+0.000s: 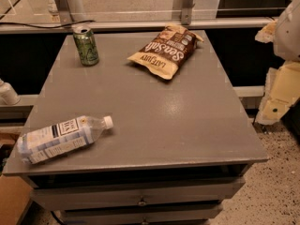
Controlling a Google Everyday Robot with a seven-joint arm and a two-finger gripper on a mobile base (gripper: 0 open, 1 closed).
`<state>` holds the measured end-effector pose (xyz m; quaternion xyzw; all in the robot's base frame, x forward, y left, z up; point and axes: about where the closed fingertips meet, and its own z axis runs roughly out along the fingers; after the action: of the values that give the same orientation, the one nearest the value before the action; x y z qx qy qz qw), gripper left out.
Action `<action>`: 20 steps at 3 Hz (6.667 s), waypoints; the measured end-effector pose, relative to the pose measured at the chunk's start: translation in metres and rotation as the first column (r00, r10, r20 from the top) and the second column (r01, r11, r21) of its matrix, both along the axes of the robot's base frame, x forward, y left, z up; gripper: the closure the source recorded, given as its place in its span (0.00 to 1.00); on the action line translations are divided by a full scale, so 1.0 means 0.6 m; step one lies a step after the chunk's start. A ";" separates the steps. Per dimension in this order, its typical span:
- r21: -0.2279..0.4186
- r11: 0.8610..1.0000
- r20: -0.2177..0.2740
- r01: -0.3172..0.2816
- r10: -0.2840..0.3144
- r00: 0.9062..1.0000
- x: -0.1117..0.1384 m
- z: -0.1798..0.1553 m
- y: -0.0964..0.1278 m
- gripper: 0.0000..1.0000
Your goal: Pick brown chip bag
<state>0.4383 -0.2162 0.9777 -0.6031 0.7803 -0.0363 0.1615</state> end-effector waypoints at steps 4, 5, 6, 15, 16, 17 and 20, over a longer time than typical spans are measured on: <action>0.021 0.998 0.171 -0.060 0.056 0.984 0.100 -0.048 0.043 0.00; 0.021 0.997 0.214 -0.079 0.072 0.974 0.128 -0.062 0.055 0.00; 0.021 0.997 0.214 -0.079 0.072 0.974 0.128 -0.062 0.056 0.00; 0.336 0.935 0.146 0.115 -0.173 0.974 0.490 -0.186 0.224 0.18; 0.336 0.934 0.123 0.121 -0.170 0.978 0.493 -0.201 0.237 0.39; 0.336 0.934 0.107 0.124 -0.169 0.980 0.494 -0.210 0.245 0.64; 0.335 0.934 0.095 0.127 -0.168 0.981 0.496 -0.218 0.252 1.00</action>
Offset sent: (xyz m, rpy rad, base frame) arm 0.0528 0.0195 -0.0261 0.0533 -0.1453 0.0399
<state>0.7357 -0.0652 0.8468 -0.5041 0.8072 0.0450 0.3036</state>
